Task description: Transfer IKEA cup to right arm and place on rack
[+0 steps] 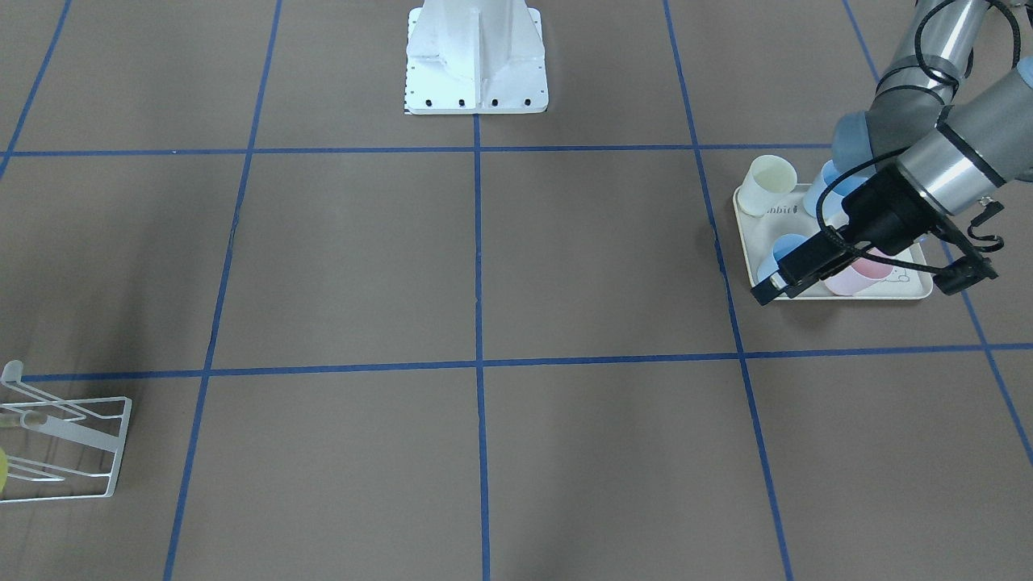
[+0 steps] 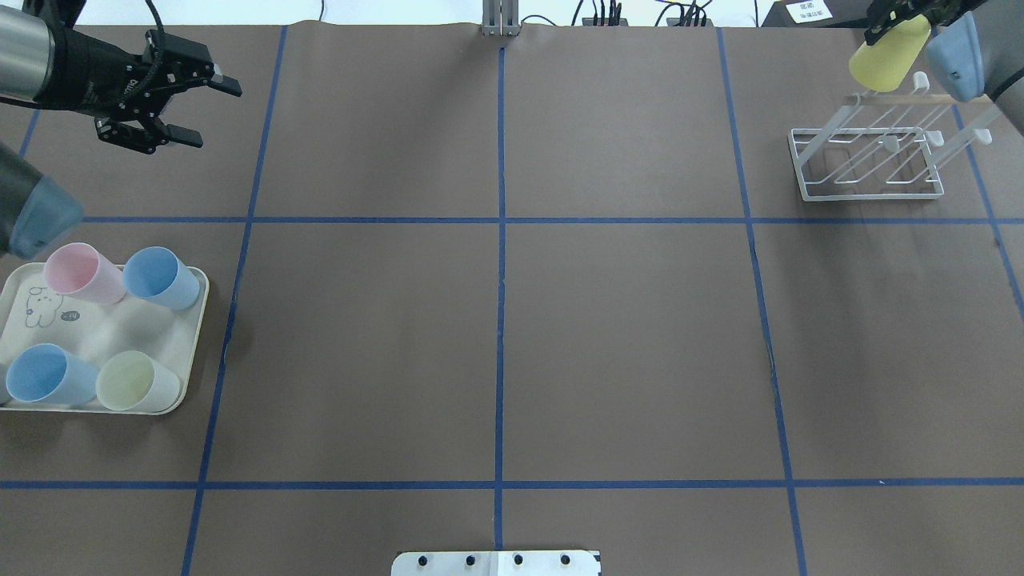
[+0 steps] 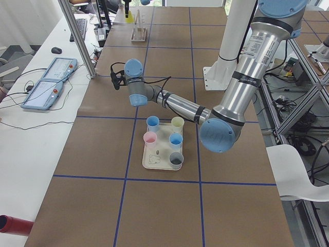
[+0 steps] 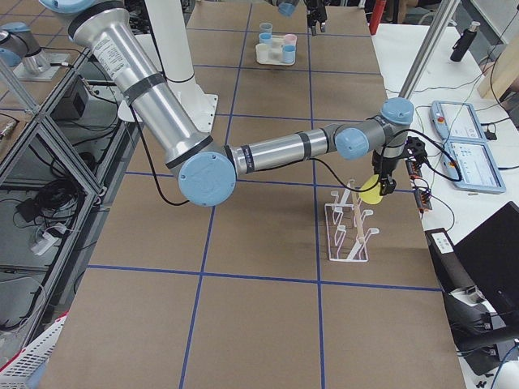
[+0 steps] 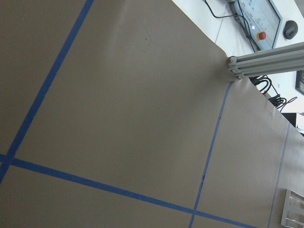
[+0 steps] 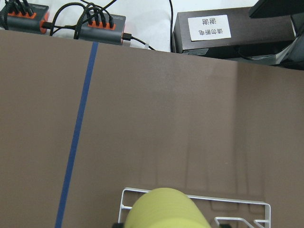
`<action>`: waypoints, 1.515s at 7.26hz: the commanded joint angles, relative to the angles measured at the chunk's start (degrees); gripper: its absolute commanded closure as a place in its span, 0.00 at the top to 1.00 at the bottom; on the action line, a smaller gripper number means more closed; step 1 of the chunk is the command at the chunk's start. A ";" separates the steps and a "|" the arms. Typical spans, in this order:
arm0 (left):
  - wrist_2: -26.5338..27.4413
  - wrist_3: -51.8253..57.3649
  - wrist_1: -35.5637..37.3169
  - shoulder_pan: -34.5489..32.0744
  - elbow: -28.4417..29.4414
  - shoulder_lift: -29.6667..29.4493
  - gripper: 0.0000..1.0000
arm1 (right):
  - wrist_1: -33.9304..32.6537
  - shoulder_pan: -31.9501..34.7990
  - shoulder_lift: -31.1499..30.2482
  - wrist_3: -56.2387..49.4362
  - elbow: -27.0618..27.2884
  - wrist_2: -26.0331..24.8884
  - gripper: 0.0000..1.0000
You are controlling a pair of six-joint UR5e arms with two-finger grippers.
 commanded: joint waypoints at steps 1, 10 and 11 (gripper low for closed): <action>0.08 0.00 0.00 0.09 0.00 0.00 1.00 | 0.12 -0.46 -0.15 0.17 -0.05 -0.06 0.99; 1.83 38.05 4.09 -6.16 -3.25 24.87 0.99 | 0.11 -0.98 -5.25 13.25 14.36 5.13 0.99; 4.54 39.01 8.22 -3.20 -3.25 24.87 0.99 | 0.12 -2.47 -5.25 15.10 15.23 4.96 0.99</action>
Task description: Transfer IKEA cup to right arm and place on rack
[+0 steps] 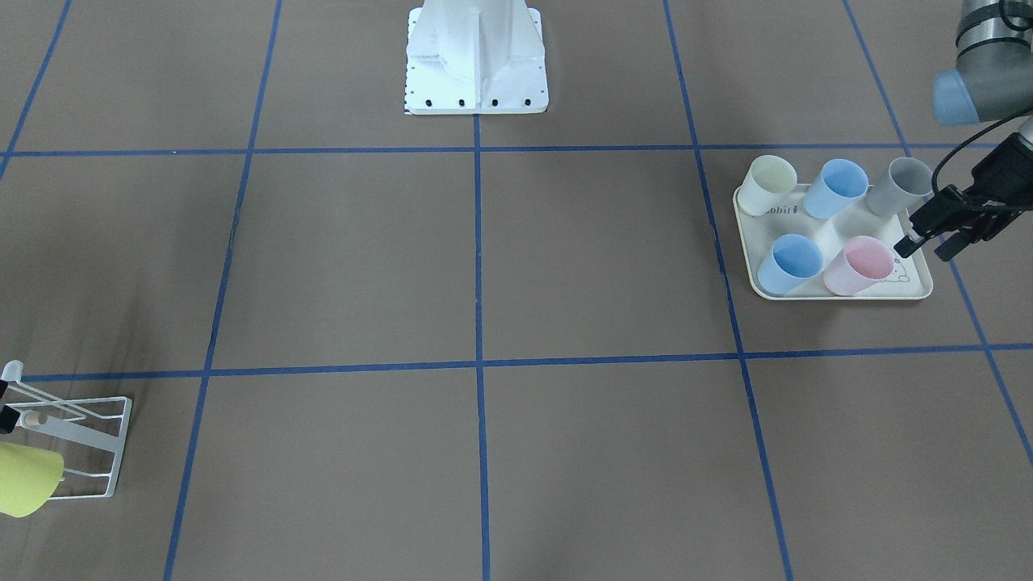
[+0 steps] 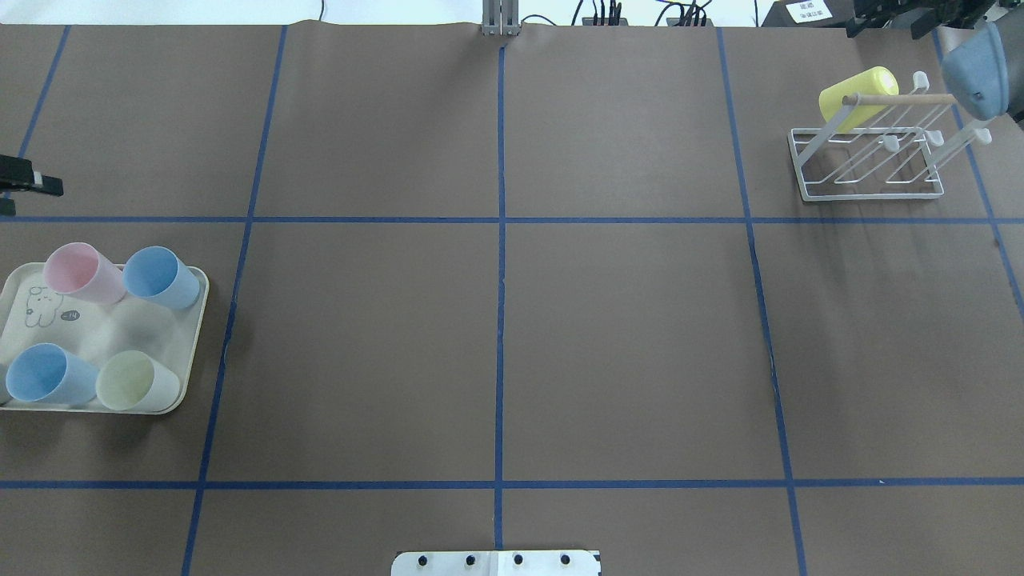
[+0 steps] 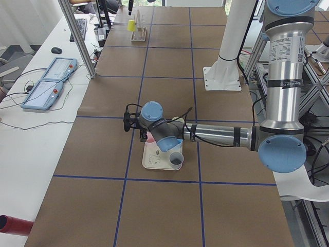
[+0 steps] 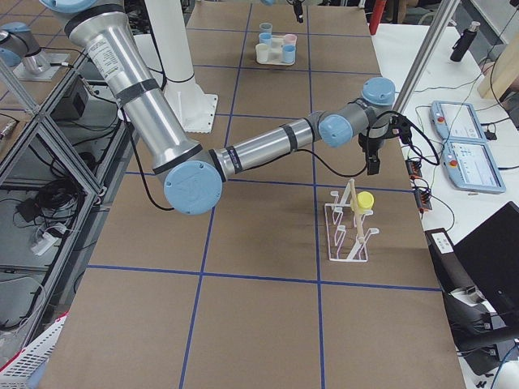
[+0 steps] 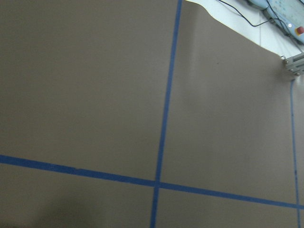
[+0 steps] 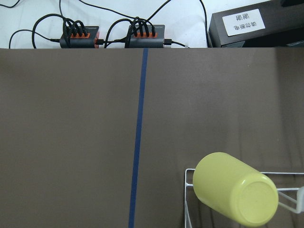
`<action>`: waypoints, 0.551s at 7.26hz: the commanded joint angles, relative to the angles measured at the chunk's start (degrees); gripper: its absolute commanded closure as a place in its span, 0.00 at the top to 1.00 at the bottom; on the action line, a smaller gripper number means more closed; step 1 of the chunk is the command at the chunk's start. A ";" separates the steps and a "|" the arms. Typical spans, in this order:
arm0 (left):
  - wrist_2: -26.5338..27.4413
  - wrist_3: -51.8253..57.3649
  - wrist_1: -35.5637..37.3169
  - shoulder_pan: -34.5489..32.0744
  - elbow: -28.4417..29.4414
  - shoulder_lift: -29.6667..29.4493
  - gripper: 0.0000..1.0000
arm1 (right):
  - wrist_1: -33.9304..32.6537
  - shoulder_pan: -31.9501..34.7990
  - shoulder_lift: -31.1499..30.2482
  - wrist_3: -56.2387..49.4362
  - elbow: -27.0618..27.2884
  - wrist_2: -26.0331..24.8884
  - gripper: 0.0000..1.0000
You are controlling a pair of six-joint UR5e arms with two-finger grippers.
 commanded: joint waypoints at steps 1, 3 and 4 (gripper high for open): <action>3.00 4.44 6.95 3.16 -0.03 1.46 0.99 | 0.20 -2.09 -0.17 3.90 1.78 0.08 0.99; 4.75 5.08 9.69 4.56 0.50 2.52 0.96 | 0.20 -2.62 -0.17 4.00 2.23 0.08 0.99; 4.76 5.08 10.92 5.10 0.50 2.53 0.88 | 0.20 -2.79 -0.25 4.00 2.31 0.08 0.99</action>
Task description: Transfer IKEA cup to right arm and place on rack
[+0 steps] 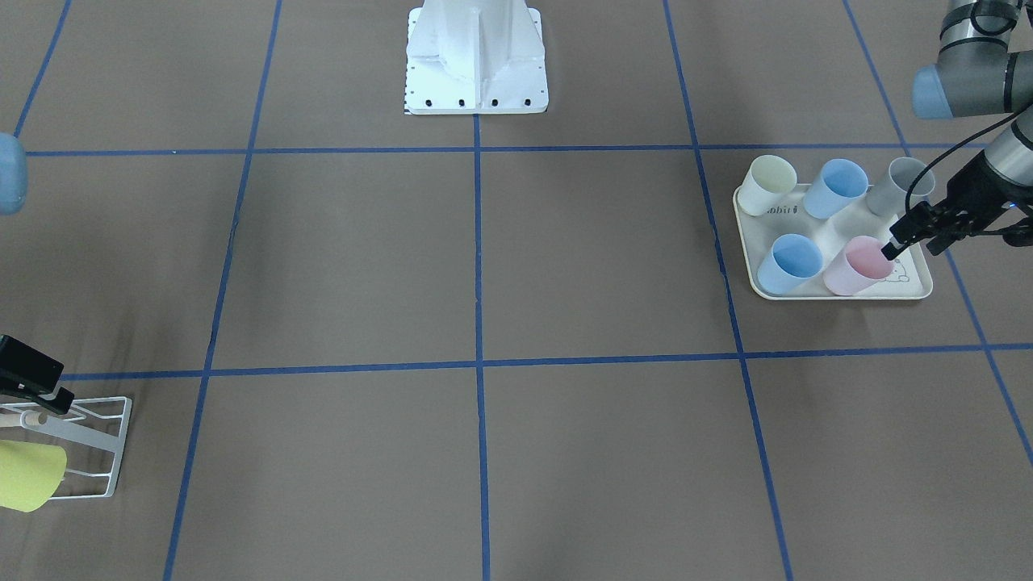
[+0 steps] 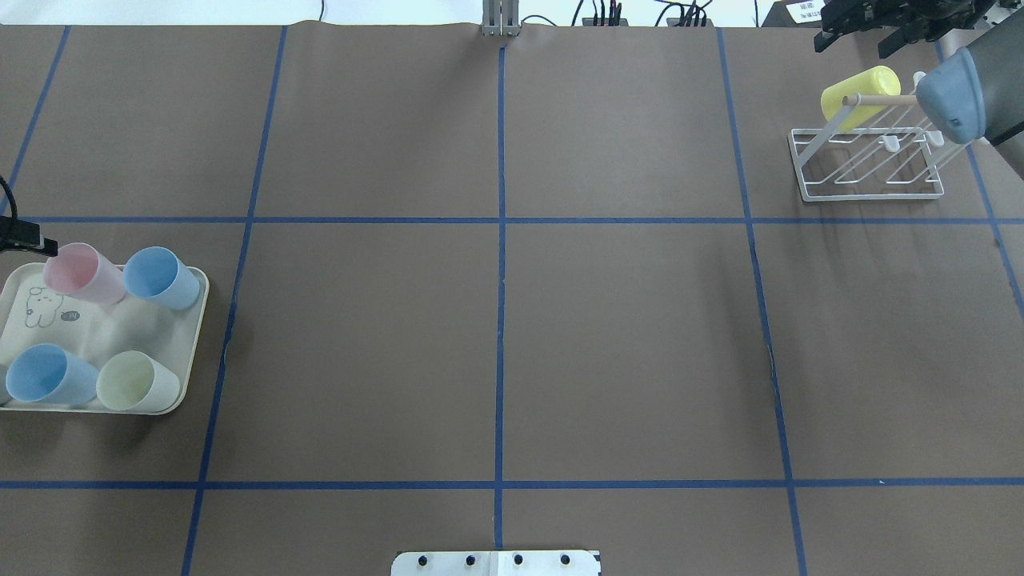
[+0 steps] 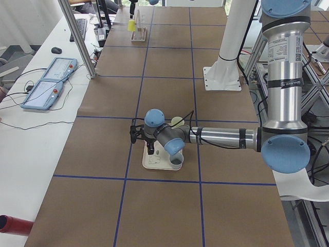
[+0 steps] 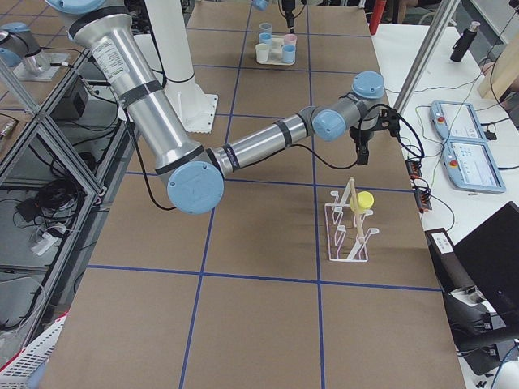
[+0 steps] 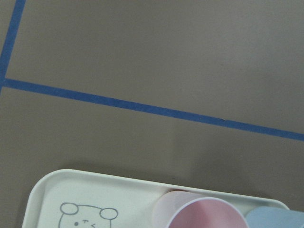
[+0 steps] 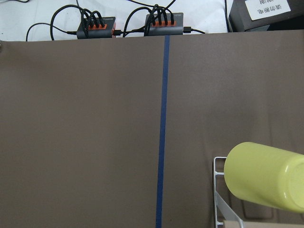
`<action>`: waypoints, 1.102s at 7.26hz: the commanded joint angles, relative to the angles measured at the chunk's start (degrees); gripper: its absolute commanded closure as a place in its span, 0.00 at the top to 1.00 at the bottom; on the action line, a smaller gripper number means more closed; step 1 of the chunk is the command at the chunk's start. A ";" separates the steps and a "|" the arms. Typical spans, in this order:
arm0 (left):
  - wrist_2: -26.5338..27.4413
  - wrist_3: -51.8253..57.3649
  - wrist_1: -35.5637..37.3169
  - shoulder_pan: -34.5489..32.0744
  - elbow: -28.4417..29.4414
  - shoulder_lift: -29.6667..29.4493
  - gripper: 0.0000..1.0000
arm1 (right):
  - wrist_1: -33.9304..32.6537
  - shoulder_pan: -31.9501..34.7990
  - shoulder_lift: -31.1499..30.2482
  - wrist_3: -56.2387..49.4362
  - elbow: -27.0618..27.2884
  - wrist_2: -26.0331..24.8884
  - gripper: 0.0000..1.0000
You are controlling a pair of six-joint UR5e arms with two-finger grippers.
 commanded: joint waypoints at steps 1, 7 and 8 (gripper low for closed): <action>0.56 0.13 2.76 1.28 0.17 0.03 0.82 | 0.00 -0.47 -0.06 0.12 0.33 0.00 0.99; -4.61 -0.22 3.83 0.17 -2.98 -1.47 0.00 | 0.09 -3.28 0.28 3.27 0.33 -0.35 0.99; -5.67 -0.04 3.83 -5.69 -3.52 -1.46 0.00 | 0.09 -3.80 0.55 3.28 0.42 -0.44 0.99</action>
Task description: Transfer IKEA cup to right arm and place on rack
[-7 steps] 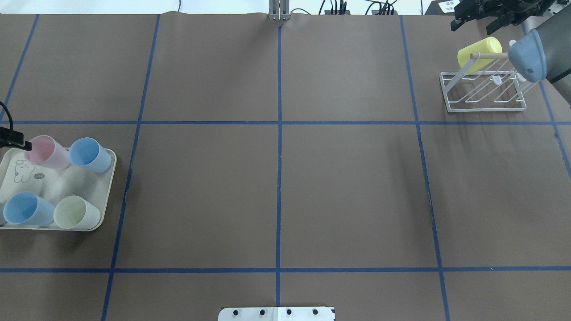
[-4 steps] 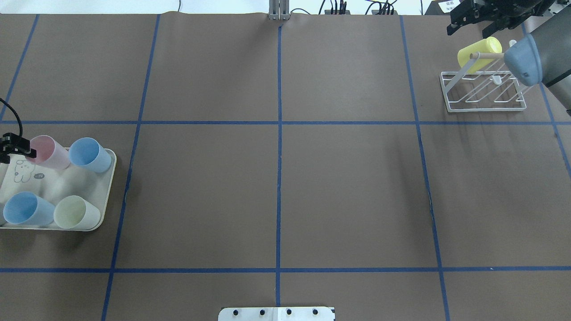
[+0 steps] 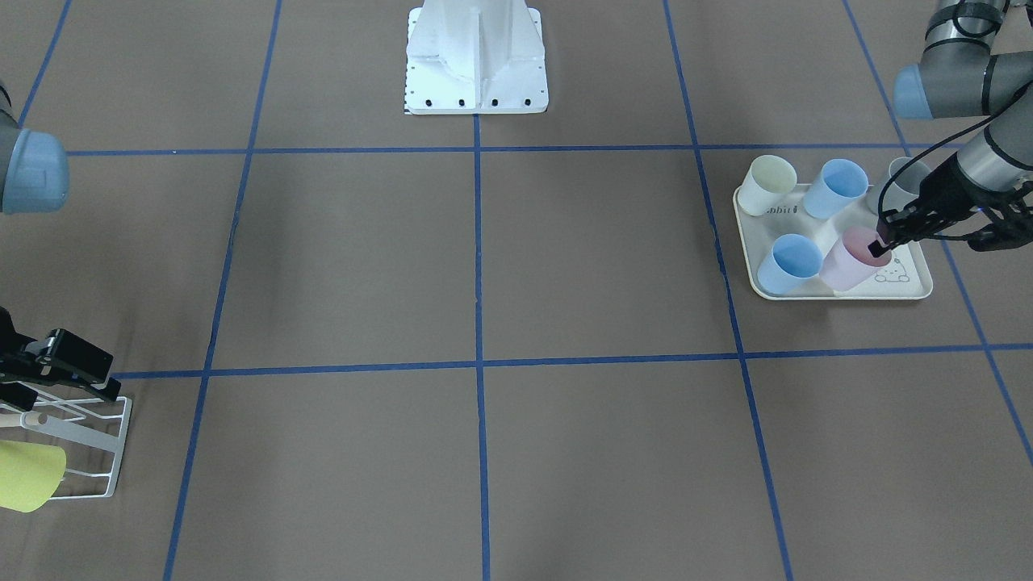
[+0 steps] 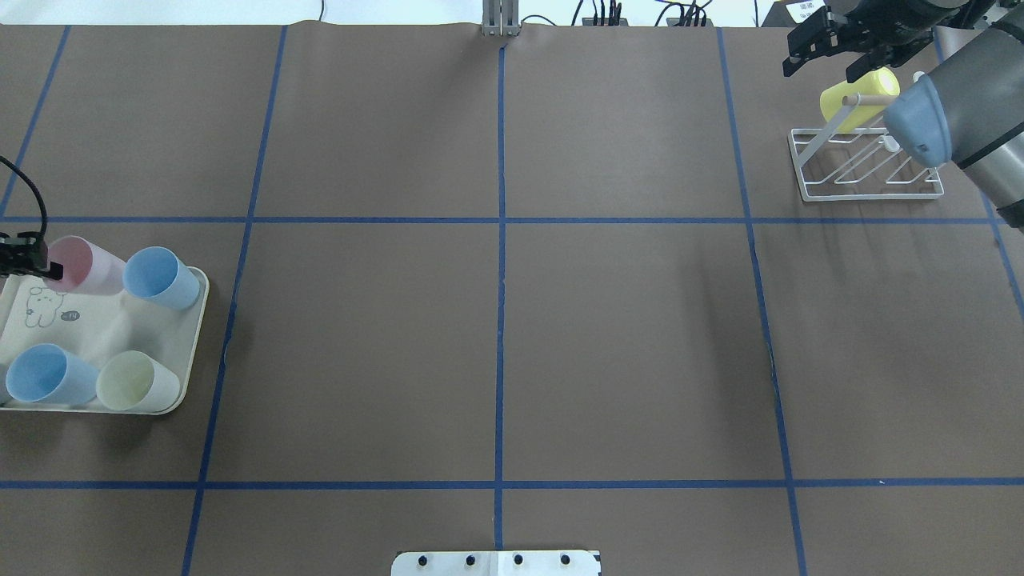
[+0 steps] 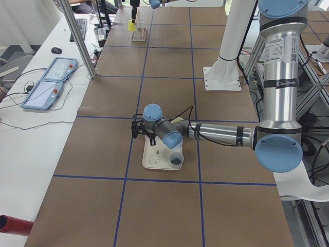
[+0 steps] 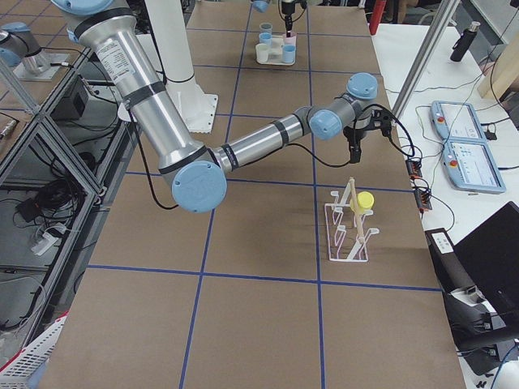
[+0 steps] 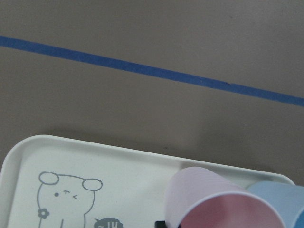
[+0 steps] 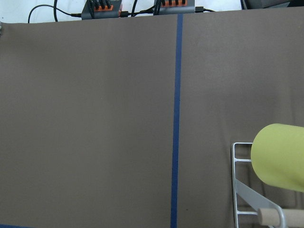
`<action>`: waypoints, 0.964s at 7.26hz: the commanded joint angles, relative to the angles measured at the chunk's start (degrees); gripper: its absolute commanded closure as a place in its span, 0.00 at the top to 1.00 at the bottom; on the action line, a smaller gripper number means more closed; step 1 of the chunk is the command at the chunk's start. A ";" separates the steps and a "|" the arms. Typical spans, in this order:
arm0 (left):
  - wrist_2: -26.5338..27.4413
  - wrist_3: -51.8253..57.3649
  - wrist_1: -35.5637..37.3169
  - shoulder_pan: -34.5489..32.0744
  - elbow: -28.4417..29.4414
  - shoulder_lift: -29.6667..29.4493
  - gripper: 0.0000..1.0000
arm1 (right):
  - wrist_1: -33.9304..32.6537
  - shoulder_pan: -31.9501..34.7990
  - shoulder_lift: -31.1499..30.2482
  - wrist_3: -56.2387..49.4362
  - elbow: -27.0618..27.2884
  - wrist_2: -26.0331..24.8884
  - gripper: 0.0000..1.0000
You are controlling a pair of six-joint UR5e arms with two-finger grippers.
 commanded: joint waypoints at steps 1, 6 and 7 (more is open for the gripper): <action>-4.12 -0.27 0.00 -7.32 -1.57 -0.20 0.00 | 0.01 -1.63 1.09 0.86 0.07 -0.20 0.99; -8.36 -34.38 -0.88 -0.11 -8.16 -14.20 0.00 | 2.45 -13.74 4.17 31.27 13.57 -5.80 0.99; -8.01 -44.21 -0.96 5.87 -7.99 -20.27 0.00 | 11.96 -15.51 4.18 43.11 14.39 -6.08 0.99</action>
